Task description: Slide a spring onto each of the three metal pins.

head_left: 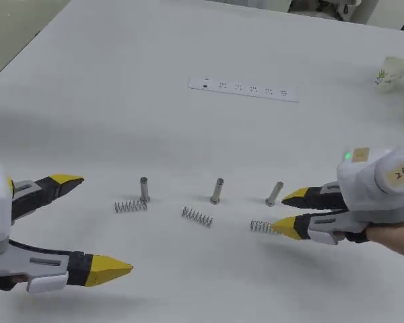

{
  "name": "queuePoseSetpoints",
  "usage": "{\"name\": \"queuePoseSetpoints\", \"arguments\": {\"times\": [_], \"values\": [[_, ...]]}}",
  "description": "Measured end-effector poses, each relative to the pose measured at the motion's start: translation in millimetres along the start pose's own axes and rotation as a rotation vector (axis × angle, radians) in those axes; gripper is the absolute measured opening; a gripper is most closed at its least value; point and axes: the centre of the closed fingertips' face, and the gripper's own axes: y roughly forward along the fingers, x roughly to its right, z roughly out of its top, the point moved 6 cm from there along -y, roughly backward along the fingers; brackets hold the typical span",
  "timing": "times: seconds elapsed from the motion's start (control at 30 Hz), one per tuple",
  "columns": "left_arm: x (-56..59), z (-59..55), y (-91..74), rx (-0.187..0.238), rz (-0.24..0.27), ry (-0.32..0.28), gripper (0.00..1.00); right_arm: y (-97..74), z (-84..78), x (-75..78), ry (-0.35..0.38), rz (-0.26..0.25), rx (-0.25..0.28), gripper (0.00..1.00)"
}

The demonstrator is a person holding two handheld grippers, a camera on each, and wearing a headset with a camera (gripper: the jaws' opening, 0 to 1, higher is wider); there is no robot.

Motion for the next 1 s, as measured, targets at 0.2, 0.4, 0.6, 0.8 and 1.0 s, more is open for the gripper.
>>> {"name": "queuePoseSetpoints", "arguments": {"times": [0.2, 0.4, 0.6, 0.8, 1.0], "values": [[0.1, -0.6, 0.0, -0.004, -0.001, 0.002, 0.98, 8.0, 0.3, -2.7, -0.076, 0.032, -0.057, 0.27], [1.4, -1.6, -0.4, -0.006, -0.005, 0.001, 0.98, 18.9, -3.4, -3.7, -0.127, 0.072, -0.107, 0.24], [2.9, -3.2, -1.0, -0.010, -0.010, 0.003, 0.98, 28.8, -7.7, -1.8, -0.197, 0.079, -0.177, 0.23], [3.1, -4.1, -1.9, -0.010, -0.009, -0.001, 0.98, 35.8, -9.4, 1.6, -0.238, 0.084, -0.203, 0.20], [4.9, -7.0, -2.3, -0.020, -0.013, 0.001, 0.98, 40.3, -13.6, 0.9, -0.258, 0.101, -0.244, 0.17]]}}
